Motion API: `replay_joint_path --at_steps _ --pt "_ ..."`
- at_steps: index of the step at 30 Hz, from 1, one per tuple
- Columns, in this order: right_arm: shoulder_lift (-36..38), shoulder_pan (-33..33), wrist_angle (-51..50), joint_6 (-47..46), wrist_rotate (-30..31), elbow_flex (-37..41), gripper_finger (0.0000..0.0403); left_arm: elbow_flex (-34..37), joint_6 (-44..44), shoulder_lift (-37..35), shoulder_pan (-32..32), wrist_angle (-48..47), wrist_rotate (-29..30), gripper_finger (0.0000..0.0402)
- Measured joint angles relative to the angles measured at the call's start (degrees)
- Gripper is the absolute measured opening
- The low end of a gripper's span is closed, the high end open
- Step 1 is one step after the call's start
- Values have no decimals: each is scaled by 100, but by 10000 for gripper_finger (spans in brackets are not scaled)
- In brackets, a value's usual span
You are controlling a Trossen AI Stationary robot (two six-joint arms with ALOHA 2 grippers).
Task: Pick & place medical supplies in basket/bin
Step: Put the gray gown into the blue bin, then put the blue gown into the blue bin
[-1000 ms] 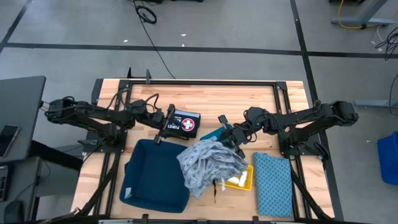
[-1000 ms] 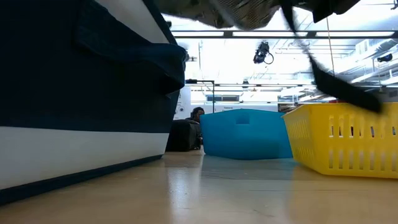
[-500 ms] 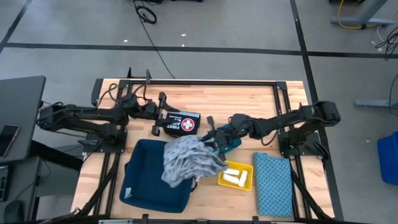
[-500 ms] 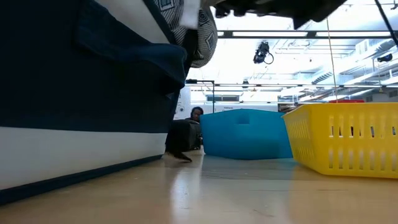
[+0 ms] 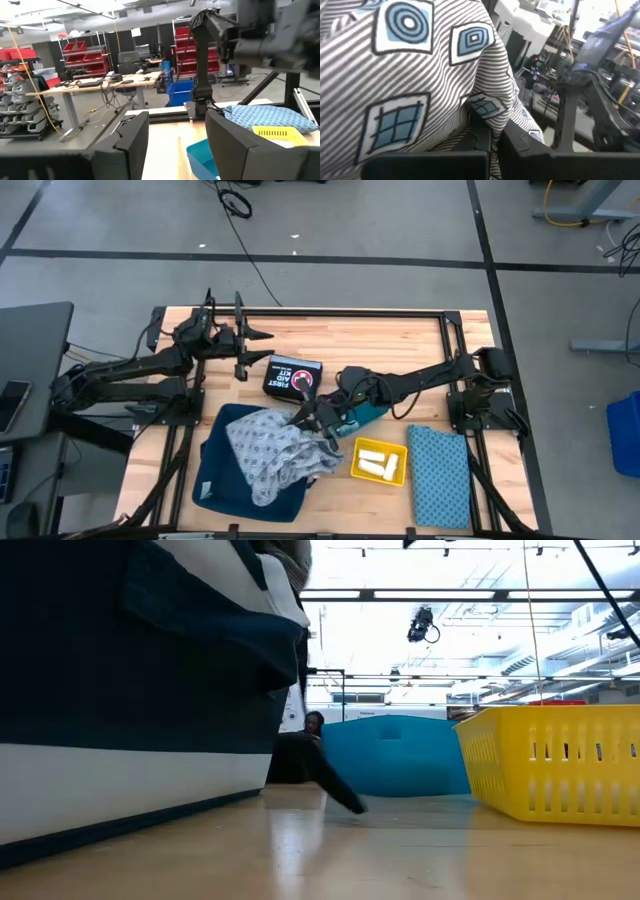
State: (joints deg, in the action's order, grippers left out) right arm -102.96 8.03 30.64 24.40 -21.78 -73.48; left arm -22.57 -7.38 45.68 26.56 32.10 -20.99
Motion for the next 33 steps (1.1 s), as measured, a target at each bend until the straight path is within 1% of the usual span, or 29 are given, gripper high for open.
replay_joint_path --at_steps 6,10,14,17,20,21,23,28,30,33 --pt "-536 101 -267 -13 -323 -822 8 0 48 -6 179 -84 -169 183" --pt "-1031 154 -585 -16 -384 -1122 8 2 46 -6 204 -138 -178 183" --pt "-1378 75 -612 -242 -591 -1181 7 0 42 -6 204 -175 -175 183" --pt "-1422 -60 -709 -371 -629 -1194 7 2 35 -3 204 -215 -163 183" --pt "-1430 -193 -1092 -740 -700 -1195 9 0 54 -3 204 -241 -158 183" --pt "-1432 -226 -1220 -815 -710 -1195 15 1 73 -3 204 -257 -152 183" --pt "-1433 -255 -1449 -895 -714 -1195 45 0 80 -3 204 -257 -152 183" --pt "-1433 -178 -1492 -912 -650 -1195 157 0 114 -3 204 -271 -152 183" --pt "-1433 -130 -1457 -824 -579 -1195 195 2 98 -3 204 -301 -125 183" --pt "-1320 -45 -1362 -777 -369 -1188 228 1 36 -3 204 -373 -32 183"
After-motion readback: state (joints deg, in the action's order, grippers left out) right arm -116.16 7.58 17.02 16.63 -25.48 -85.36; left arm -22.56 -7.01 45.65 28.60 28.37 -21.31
